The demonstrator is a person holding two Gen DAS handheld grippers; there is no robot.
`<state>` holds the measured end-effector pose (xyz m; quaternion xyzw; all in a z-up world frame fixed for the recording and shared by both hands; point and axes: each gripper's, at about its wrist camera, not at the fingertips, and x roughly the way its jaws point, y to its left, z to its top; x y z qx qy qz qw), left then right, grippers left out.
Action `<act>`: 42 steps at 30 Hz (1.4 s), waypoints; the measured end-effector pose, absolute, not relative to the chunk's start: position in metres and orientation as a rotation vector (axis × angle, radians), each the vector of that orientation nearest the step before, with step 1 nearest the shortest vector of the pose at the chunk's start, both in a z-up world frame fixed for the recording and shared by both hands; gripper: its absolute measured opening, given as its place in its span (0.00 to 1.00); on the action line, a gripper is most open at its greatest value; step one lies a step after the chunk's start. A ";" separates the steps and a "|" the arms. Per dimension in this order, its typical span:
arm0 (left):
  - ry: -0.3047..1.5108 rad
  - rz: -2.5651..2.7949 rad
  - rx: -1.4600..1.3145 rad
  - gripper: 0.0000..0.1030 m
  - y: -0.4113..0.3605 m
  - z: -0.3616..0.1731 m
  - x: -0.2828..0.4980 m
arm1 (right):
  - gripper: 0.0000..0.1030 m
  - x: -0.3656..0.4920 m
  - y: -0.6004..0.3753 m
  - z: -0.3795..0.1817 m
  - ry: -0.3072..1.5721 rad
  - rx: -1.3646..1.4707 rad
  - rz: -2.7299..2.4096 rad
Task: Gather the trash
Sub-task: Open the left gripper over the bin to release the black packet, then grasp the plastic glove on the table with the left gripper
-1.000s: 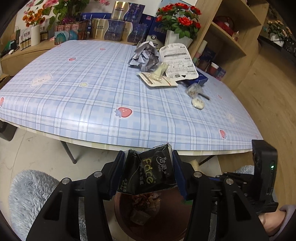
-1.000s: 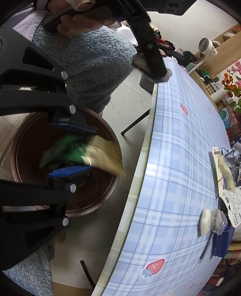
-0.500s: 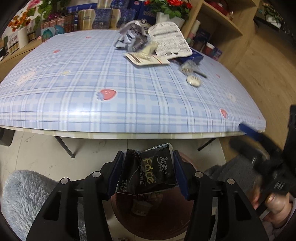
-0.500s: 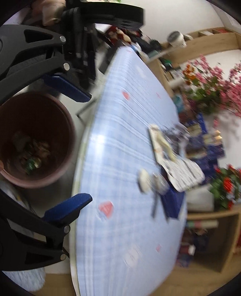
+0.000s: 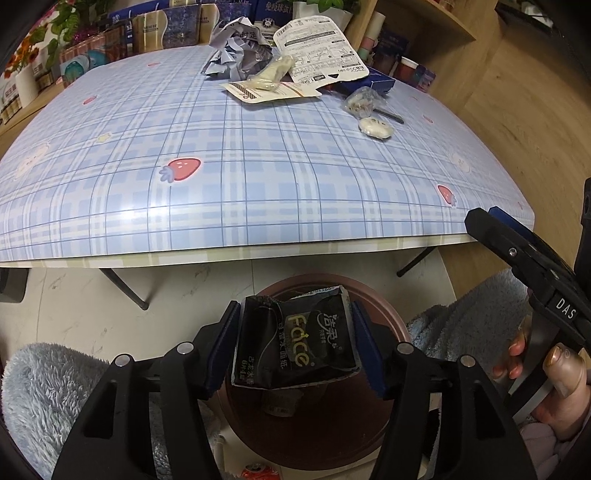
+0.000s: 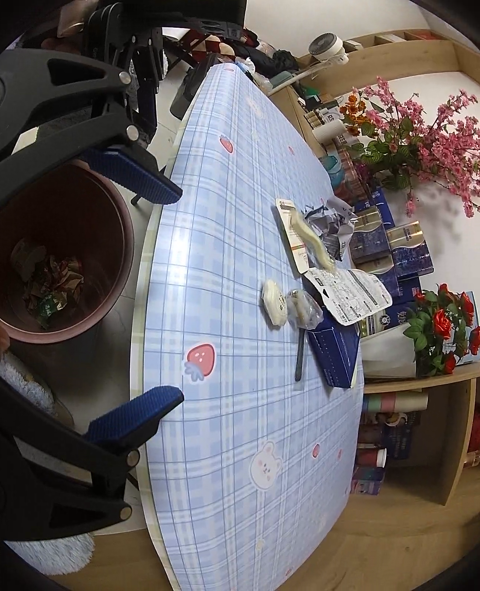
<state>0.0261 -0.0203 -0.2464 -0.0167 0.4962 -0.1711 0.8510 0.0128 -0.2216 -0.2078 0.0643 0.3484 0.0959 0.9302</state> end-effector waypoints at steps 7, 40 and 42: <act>1.033 -0.389 -0.037 0.74 -0.023 -0.244 0.025 | 0.94 0.013 -0.221 -0.209 0.720 0.136 0.191; 0.861 -0.323 -0.127 0.85 0.001 -0.177 0.099 | 0.94 0.065 -0.245 -0.191 0.704 0.211 0.196; 0.856 -0.339 -0.115 0.80 -0.006 -0.171 0.119 | 0.94 0.076 -0.249 -0.191 0.715 0.214 0.178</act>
